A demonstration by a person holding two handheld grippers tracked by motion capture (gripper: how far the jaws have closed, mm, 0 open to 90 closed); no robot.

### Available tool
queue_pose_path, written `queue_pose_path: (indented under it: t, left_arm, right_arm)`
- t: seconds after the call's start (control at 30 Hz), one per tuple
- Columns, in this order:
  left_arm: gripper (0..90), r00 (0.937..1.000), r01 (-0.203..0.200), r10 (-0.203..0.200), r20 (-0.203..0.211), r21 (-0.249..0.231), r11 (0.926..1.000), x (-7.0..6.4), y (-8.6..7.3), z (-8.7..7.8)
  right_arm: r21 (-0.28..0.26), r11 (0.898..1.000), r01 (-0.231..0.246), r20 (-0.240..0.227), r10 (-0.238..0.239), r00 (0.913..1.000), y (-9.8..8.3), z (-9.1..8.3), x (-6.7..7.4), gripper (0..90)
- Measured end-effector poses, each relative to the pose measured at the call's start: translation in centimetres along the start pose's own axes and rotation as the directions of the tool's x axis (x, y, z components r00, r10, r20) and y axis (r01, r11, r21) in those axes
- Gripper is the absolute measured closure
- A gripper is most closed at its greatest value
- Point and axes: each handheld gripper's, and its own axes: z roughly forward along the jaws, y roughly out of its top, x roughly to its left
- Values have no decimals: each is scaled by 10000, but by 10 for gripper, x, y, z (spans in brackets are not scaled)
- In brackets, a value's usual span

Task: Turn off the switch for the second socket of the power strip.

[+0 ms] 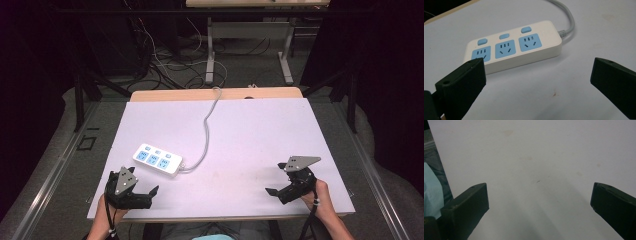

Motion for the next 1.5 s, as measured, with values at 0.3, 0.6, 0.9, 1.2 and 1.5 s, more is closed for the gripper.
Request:
queue_pose_path:
  t: [0.3, 0.6, 0.9, 1.2, 1.5]
  left_arm:
    - [0, 9998, 120, -123, 144, 189, 9997, 0, 3, 0]
    - [0, 10000, 26, -25, -26, 423, 9991, 0, 9, 0]
    - [0, 9990, 15, 9, -443, 551, 9985, 1, 16, 0]
    - [1, 9971, 126, -95, -755, 402, 9991, 7, 23, -1]
    - [1, 9957, -44, 81, -918, 405, 9992, 4, 34, 1]
  right_arm:
    - [38, 9999, -154, 40, 154, 9999, -1, 0, 0, 12]
    - [70, 9999, -135, 13, 135, 9999, 0, 1, 0, 12]
    - [42, 9999, -142, 5, 142, 9999, -1, 3, -1, 14]
    - [125, 9997, -192, 52, 191, 9998, -1, 2, -1, 14]
    - [81, 9998, -169, 51, 169, 9998, -1, 2, -1, 15]
